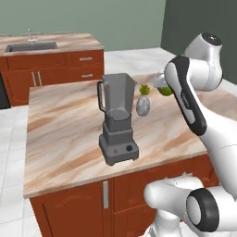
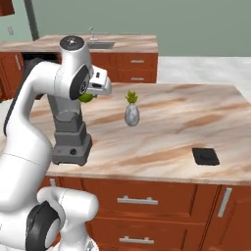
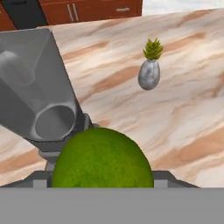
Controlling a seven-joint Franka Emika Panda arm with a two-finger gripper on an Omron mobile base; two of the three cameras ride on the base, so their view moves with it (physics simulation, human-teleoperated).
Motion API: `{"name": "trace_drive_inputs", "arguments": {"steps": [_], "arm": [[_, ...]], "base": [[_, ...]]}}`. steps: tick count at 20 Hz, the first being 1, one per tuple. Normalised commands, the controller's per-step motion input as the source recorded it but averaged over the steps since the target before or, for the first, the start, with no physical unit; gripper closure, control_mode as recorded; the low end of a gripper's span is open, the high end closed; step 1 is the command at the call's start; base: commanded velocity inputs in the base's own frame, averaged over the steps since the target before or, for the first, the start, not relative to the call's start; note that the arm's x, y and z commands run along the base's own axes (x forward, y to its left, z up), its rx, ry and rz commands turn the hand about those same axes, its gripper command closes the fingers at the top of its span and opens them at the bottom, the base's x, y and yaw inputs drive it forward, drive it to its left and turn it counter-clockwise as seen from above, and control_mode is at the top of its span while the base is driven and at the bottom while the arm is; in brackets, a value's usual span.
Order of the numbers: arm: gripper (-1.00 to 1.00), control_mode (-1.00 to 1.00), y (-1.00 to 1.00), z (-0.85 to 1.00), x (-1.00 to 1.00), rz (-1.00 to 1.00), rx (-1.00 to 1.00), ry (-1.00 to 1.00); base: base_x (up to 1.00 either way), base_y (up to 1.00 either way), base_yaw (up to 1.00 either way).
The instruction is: Grab the lime and onion from the fridge, place them in the blender, close the lid, and turn on the blender to create a marinade.
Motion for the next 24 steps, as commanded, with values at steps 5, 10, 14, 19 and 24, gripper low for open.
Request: {"name": "trace_drive_inputs", "arguments": {"steps": [5, 10, 14, 19, 24], "arm": [[1.0, 1.0, 0.0, 0.0, 0.0, 0.0, 0.0, 0.0], [1.0, -1.0, 0.0, 0.14, 0.37, 0.22, 0.01, -0.07], [1.0, -1.0, 0.03, 0.25, 0.55, 0.08, 0.0, -0.04], [1.0, -1.0, 0.22, 0.18, 0.66, 0.0, 0.0, 0.0], [1.0, -1.0, 0.51, 0.18, 0.54, 0.0, -0.01, 0.0]], "base": [[0.33, -0.19, 0.4], [0.0, 0.0, 0.0], [0.0, 0.0, 0.0], [0.0, 0.0, 0.0], [0.0, 0.0, 0.0]]}}
